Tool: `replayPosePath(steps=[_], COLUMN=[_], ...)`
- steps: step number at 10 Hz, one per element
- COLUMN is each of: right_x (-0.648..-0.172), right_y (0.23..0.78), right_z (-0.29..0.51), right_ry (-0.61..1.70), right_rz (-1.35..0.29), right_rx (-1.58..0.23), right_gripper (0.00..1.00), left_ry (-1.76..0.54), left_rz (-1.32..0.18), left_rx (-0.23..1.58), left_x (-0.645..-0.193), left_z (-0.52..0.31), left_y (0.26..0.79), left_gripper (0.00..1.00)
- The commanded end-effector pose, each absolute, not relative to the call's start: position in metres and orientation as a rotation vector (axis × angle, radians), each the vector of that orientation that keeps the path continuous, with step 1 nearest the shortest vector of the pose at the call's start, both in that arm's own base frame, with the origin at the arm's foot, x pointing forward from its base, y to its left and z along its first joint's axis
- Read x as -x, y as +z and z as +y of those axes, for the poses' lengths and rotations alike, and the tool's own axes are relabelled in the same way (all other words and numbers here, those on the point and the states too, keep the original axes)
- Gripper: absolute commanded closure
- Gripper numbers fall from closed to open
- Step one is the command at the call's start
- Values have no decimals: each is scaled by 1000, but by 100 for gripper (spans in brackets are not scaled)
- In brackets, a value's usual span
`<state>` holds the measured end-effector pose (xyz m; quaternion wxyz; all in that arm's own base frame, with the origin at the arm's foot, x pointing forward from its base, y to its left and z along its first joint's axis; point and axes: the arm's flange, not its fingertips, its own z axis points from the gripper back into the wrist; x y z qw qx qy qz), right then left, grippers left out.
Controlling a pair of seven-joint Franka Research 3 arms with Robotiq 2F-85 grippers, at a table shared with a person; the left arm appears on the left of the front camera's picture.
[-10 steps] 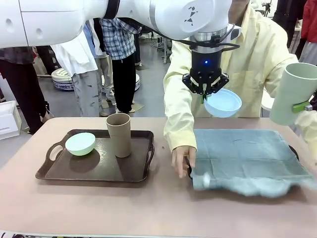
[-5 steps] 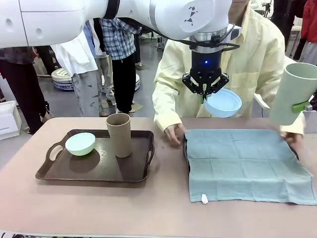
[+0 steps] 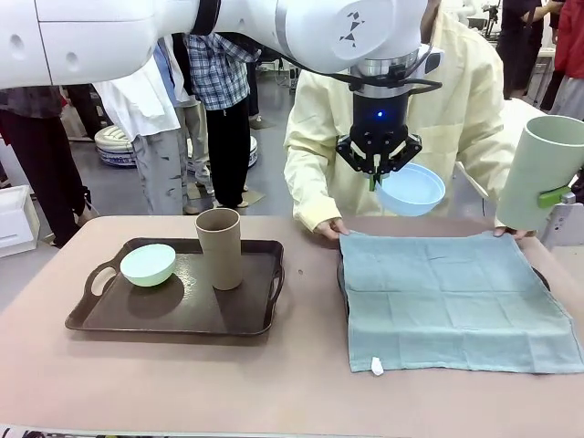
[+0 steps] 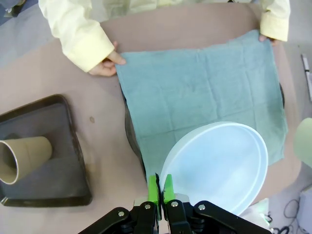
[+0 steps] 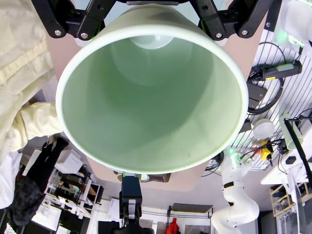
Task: Set up a tray with a mat and arrange the tableware.
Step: Place the Picnic Bowl and Reusable plastic cup back onto the Handle tray in front of the human's position.
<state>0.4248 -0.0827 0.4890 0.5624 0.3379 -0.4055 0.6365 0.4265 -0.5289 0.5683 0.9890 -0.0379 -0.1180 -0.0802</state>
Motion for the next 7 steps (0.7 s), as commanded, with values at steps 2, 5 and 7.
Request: replayPosePath(steps=[2,5,7], right_x=[-427,-427,-427], right_y=[489,489,489], right_z=[-82,-82,-82], right_ry=[1512,1512,1512], right_rz=[-959,-959,-959], right_rx=[-790,-790,-790], right_gripper=[76,76,76], left_ry=[-165,-165,-165], left_rz=[-260,-260,-260], left_rx=[74,74,74], left_x=[-428,-428,-428], left_z=[-531,-531,-531], left_y=[573,573,573], left_gripper=[100,100,100])
